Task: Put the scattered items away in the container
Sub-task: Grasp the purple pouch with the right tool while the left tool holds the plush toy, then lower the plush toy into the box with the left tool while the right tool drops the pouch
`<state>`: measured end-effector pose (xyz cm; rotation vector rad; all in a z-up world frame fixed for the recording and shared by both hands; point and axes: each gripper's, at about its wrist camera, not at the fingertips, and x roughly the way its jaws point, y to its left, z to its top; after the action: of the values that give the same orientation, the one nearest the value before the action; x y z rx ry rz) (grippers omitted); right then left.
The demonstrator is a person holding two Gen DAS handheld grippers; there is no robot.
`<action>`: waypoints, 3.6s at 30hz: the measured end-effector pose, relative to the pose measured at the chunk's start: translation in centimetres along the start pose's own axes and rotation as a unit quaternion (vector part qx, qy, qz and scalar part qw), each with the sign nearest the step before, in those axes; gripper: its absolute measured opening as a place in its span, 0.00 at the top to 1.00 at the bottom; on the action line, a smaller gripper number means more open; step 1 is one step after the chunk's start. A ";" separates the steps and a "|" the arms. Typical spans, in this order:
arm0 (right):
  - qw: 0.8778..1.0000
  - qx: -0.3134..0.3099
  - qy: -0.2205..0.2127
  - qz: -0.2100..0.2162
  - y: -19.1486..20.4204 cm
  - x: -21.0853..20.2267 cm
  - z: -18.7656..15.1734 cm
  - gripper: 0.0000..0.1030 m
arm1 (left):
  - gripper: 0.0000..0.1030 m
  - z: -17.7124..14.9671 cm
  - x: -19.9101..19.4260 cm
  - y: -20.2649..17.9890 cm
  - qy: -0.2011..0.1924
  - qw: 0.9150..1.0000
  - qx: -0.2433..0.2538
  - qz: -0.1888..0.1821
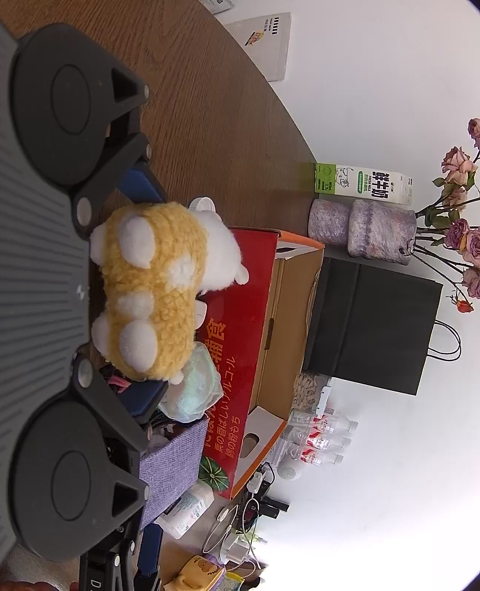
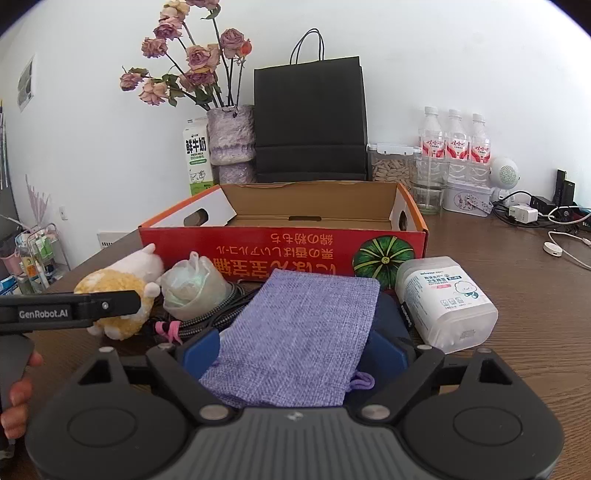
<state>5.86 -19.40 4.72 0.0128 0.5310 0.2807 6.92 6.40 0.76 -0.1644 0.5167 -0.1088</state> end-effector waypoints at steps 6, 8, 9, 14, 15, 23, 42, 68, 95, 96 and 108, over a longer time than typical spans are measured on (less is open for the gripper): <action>1.000 -0.024 0.016 -0.013 0.5 0.7 -0.1 0.16 | 0.04 0.0 0.0 0.0 0.000 1.000 0.001 0.000; 0.999 -0.041 0.017 -0.025 0.9 0.8 -0.3 0.24 | 0.04 -0.1 0.0 -0.1 0.000 1.000 0.000 0.000; 0.998 -0.046 0.017 -0.031 1.0 0.8 -0.3 0.35 | 0.04 -0.1 0.0 -0.1 0.000 1.000 0.000 0.000; 0.999 -0.037 0.013 -0.034 0.2 0.4 -0.2 0.76 | 0.04 -0.1 0.1 -0.1 0.001 1.000 0.000 0.000; 0.999 -0.040 0.012 -0.035 0.2 0.4 -0.2 0.79 | 0.04 -0.1 0.1 -0.1 0.000 1.000 0.001 0.001; 0.999 -0.043 -0.017 -0.019 0.4 -0.7 -0.1 0.93 | 0.04 -0.2 -0.1 0.0 -0.004 1.000 0.000 0.004; 0.992 -0.026 -0.121 0.006 -0.2 -3.6 5.7 0.93 | 0.10 4.2 -4.4 -1.9 -0.110 0.994 0.002 -0.008; 0.993 0.063 -0.100 0.002 -5.7 10.7 10.6 0.93 | 0.10 10.9 10.7 -5.1 -0.088 0.996 -0.006 0.013; 0.995 0.019 -0.088 -0.032 -3.5 9.2 9.4 0.00 | 0.00 9.3 9.6 -6.2 -0.105 0.991 0.044 0.073; 0.996 0.019 -0.087 -0.031 -3.5 9.2 9.4 0.00 | 0.00 9.3 9.6 -6.1 -0.105 0.991 0.045 0.074; 0.995 0.016 -0.093 -0.031 -3.4 8.4 9.4 0.00 | 0.00 9.1 8.8 -6.2 -0.110 0.991 0.039 0.070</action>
<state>18.37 -19.90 8.39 0.0521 0.3505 0.2084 18.68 0.25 5.42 -0.0617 0.3014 0.0259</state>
